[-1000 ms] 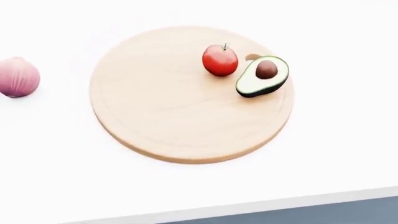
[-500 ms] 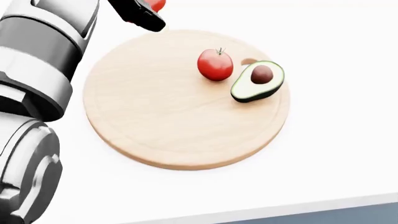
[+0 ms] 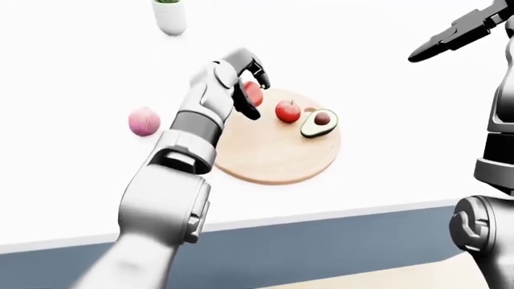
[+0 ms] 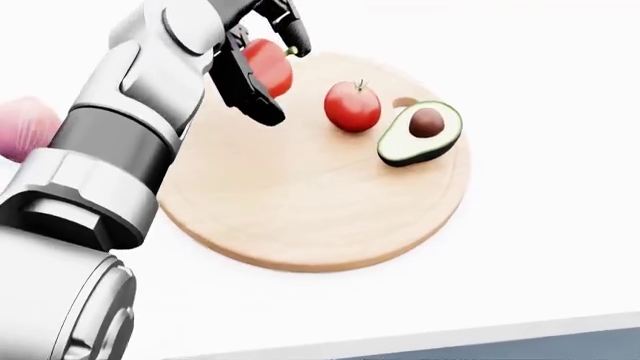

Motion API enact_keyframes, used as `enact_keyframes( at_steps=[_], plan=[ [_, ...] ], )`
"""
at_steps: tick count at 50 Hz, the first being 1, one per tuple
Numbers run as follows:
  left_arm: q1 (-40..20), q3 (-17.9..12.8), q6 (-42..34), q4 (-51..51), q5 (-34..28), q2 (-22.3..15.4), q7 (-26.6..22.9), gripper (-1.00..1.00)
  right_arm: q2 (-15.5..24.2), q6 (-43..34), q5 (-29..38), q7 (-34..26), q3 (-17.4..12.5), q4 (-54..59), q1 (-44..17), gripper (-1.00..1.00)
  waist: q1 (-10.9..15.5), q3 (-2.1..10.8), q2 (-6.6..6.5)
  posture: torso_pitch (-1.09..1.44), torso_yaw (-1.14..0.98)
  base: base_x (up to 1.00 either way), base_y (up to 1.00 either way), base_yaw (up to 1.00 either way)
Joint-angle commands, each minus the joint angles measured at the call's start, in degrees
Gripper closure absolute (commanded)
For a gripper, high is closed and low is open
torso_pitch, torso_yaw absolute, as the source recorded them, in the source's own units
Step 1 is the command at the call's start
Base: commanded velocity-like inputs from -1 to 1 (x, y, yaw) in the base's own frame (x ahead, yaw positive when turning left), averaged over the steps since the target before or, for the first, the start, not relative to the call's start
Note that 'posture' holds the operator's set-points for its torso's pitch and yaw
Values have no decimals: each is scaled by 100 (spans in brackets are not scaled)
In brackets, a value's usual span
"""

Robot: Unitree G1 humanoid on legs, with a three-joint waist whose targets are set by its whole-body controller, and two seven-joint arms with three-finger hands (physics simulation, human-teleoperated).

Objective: Place the avocado, onion, tomato and bell pepper on the cutting board.

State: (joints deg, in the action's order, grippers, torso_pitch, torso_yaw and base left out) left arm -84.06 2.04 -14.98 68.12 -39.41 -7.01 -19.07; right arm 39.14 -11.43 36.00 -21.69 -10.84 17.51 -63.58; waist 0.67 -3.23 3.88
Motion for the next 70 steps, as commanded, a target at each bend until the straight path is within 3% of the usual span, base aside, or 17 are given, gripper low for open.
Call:
enact_keyframes(
  at_steps=[1,14,41,42,43,44,45,49,50,54,56,59,60,61,62,68,70],
  plan=[
    [-215,-5,114,-331,-74,-26,-9,100,98,68,11,83,-91,-165,-196,-100,2,201,26,0,0,0,0,0],
    [357,119,80,-1004,-454,181,-342,100,114,83,14,106,-105,-137,-161,-100,9,208,34,0,0,0,0,0],
    [647,154,156,-1231,-884,300,-536,98,113,80,2,119,-122,-150,-51,-100,15,241,33,0,0,0,0,0],
    [624,139,157,-1218,-883,294,-527,-11,113,82,7,121,-119,-150,-46,-100,14,241,33,0,0,0,0,0],
    [624,141,168,-1214,-894,292,-522,-32,109,79,3,120,-123,-152,-42,-100,12,237,33,0,0,0,0,0],
    [635,144,175,-1213,-904,292,-518,-87,108,84,7,128,-120,-144,-38,-100,14,232,32,0,0,0,0,0],
    [651,149,187,-1212,-915,292,-520,-70,107,83,4,124,-119,-136,-39,-100,17,230,30,0,0,0,0,0],
    [619,135,184,-1214,-938,276,-542,-100,132,79,5,109,-121,-107,-93,-100,19,242,22,0,0,0,0,0],
    [612,129,185,-1222,-938,272,-551,-90,130,81,8,112,-119,-112,-81,-100,16,241,21,0,0,0,0,0],
    [536,92,158,-1297,-932,216,-617,-100,132,81,3,118,-127,-108,-59,-100,14,231,25,0,0,0,0,0],
    [371,42,106,-1335,-898,143,-713,-82,142,84,3,120,-127,-87,-71,-100,14,233,27,0,0,0,0,0],
    [-35,-24,41,-1415,-875,-60,-864,-78,167,83,10,103,-116,-57,-128,-100,10,226,29,0,0,0,0,0],
    [-247,-50,2,-1442,-865,-170,-1015,-66,165,82,10,99,-116,-63,-128,-100,9,220,29,0,0,0,0,0],
    [-425,-80,-22,-1465,-862,-267,-1069,-70,165,87,14,102,-114,-59,-124,-100,9,212,27,0,0,0,0,0],
    [-624,-100,-43,-1519,-869,-392,-1192,-96,161,87,12,106,-117,-58,-118,-100,8,203,26,0,0,0,0,0],
    [-1753,-283,-180,-1725,-900,-1159,-1765,-100,116,105,36,124,-80,-26,-134,-100,3,139,1,0,0,0,0,0],
    [-1878,-296,-136,-1647,-958,-1366,-1812,-100,105,107,40,126,-80,-15,-156,-100,8,125,-17,0,0,0,0,0]
  ],
)
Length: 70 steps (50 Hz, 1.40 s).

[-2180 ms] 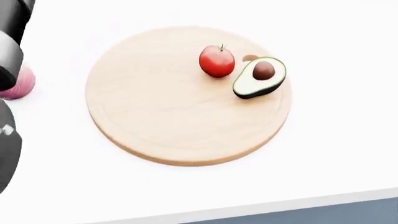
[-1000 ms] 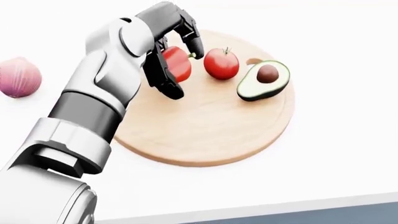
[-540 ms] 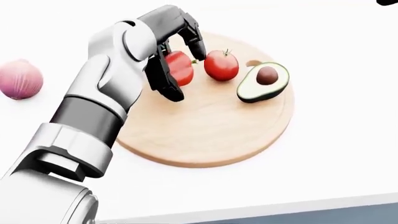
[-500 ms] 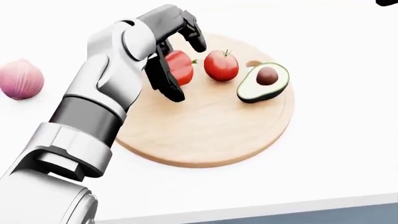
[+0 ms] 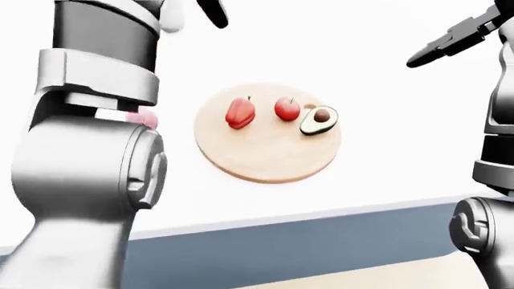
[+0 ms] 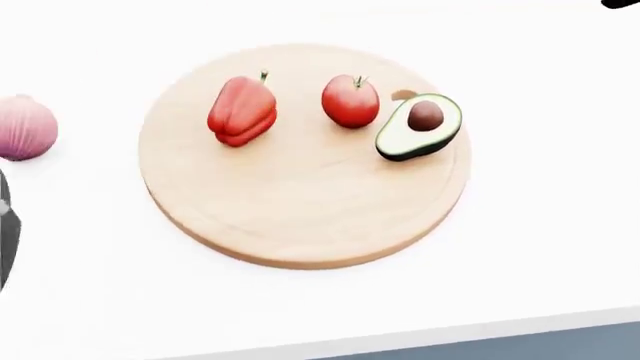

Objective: Place the avocado, onion, tomato and bell pepper on the cutting board.

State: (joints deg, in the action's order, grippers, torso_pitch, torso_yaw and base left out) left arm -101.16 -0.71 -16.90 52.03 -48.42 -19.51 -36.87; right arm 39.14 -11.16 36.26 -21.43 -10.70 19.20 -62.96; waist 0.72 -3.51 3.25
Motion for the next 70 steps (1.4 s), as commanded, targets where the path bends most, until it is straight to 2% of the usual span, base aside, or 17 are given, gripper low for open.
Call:
enact_keyframes(
  at_steps=[1,9,12,16,21,30,36,52,58,64,70],
  plan=[
    [-184,-28,105,8,-107,-260,-26,-100,89,84,15,111,-91,-182,-212,-100,4,140,34,0,0,0,0,0],
    [-145,-79,366,700,-501,-1088,130,-100,59,82,38,115,-97,-190,-203,-100,-5,168,-72,0,0,0,0,0],
    [192,-45,462,726,-703,-1296,16,-100,78,66,32,103,-115,-222,-183,-100,-21,165,-81,0,0,0,0,0],
    [481,39,716,757,-1039,-1512,-416,-100,86,87,38,114,-93,-167,-225,-100,-28,178,-89,0,0,0,0,0],
    [870,15,985,467,-1324,-1587,-834,-100,94,87,44,108,-102,-179,-210,-100,-30,174,-75,0,0,0,0,0],
    [1496,-104,1228,257,-1707,-1500,-1026,-100,53,114,69,163,-95,-187,-98,-100,-15,203,-85,0,0,0,0,0],
    [2013,-202,1416,-430,-1732,-1485,-1647,-100,39,108,71,178,-117,-219,-18,-100,-22,206,-100,0,0,0,0,0],
    [2514,-237,1578,-609,-1801,-1200,-1579,-100,72,110,79,133,-120,-197,-45,-100,-22,227,-124,0,0,0,0,0],
    [2762,-262,1634,-776,-1868,-1250,-1734,-100,102,106,74,122,-128,-197,-54,-100,-32,241,-132,0,0,0,0,0],
    [3067,-278,1735,-827,-1960,-1319,-1708,-100,82,122,74,146,-124,-162,-35,-100,-36,243,-138,0,0,0,0,0],
    [3127,-294,1767,-649,-2055,-1380,-1544,-100,54,121,81,161,-118,-187,15,-100,-36,259,-142,0,0,0,0,0]
  ],
)
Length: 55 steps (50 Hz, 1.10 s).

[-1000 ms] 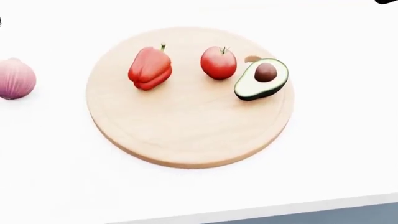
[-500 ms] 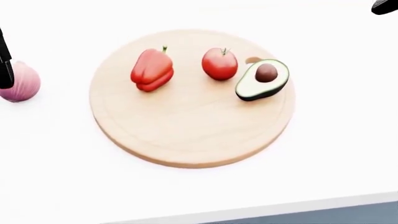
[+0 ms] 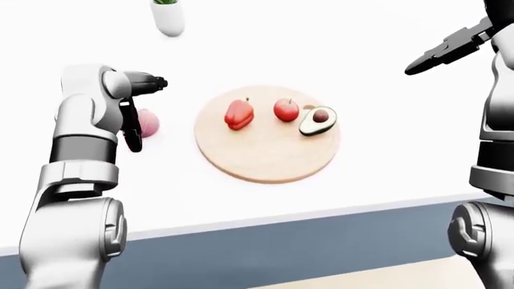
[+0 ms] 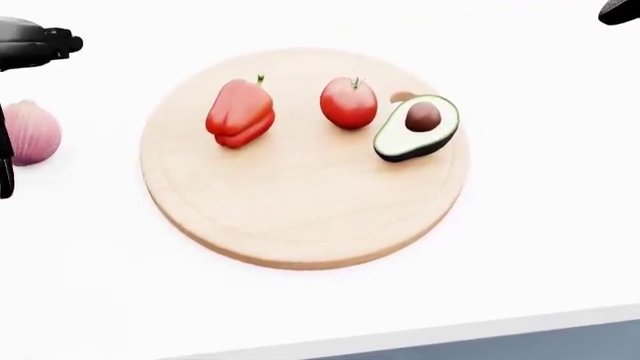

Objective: Place the avocado, onion, tomato and bell pepper on the cutting board.

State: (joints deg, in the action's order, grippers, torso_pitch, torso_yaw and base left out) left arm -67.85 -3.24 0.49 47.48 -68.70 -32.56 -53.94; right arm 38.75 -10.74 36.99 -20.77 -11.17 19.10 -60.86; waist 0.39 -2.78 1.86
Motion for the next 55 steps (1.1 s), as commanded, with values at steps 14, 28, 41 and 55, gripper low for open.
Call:
enact_keyframes(
  at_steps=[14,28,41,55],
  plan=[
    [-266,55,24,651,-194,-51,869,-100,89,89,32,96,-64,-128,-211,-100,-3,219,-13,0,0,0,0,0],
    [-241,129,18,1142,-218,-55,1244,-100,93,91,25,104,-83,-135,-169,-100,-9,232,-18,0,0,0,0,0],
    [-140,167,59,1196,-189,-36,1332,100,62,102,29,111,-77,-164,-68,-100,-16,267,-72,0,0,0,0,0],
    [-1098,-4,70,385,248,-62,803,100,84,127,32,55,-78,-144,-163,-100,-14,192,9,0,0,0,0,0]
  ],
)
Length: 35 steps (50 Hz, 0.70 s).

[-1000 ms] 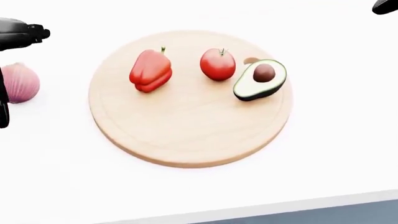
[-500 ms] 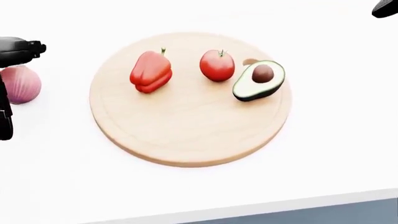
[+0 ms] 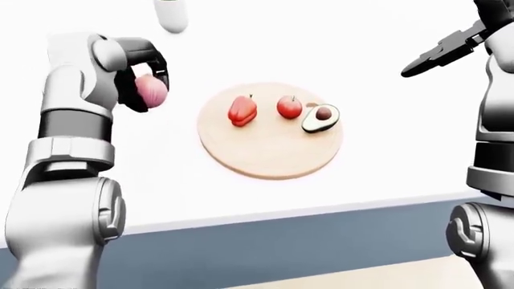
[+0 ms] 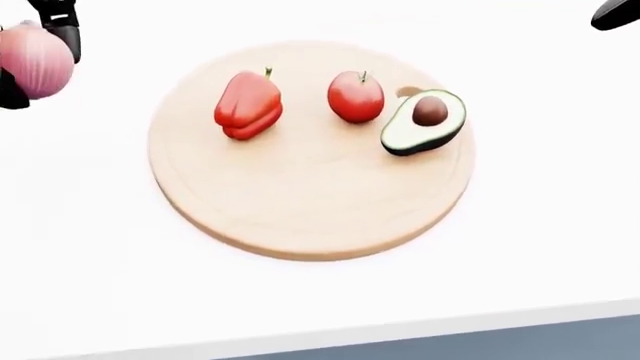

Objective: Place the avocado, onion, tomato and bell pepper on the cutting board.

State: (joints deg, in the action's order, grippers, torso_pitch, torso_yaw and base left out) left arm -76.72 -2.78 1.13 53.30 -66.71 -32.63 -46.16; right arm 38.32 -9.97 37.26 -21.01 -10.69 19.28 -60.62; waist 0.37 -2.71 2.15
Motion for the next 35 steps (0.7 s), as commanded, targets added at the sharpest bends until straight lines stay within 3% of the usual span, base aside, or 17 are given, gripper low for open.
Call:
enact_keyframes(
  at_steps=[1,3,8,15,22,29,35],
  plan=[
    [-222,-46,9,-211,55,-50,15,100,130,44,7,73,-125,-168,-182,-100,-9,178,-13,0,0,0,0,0],
    [-223,-44,28,-318,87,4,28,100,146,47,8,71,-131,-175,-183,-100,1,175,-14,0,0,0,0,0],
    [-423,-140,-8,-590,393,260,664,100,131,30,14,80,-125,-195,-153,-100,15,189,-20,0,0,0,0,0],
    [-299,-146,16,-1760,822,631,1061,100,111,16,13,72,-142,-246,-55,-100,-2,148,17,0,0,0,0,0],
    [354,-48,-307,-3223,898,941,316,100,98,12,22,92,-137,-246,-26,-100,4,127,-9,0,0,0,0,0],
    [808,68,-810,-4895,826,1457,-759,100,142,-12,-24,85,-172,-295,-29,-100,11,101,5,0,0,0,0,0],
    [1145,184,-848,-5512,700,1766,-1044,100,150,1,-35,80,-160,-284,-17,-100,21,66,42,0,0,0,0,0]
  ],
)
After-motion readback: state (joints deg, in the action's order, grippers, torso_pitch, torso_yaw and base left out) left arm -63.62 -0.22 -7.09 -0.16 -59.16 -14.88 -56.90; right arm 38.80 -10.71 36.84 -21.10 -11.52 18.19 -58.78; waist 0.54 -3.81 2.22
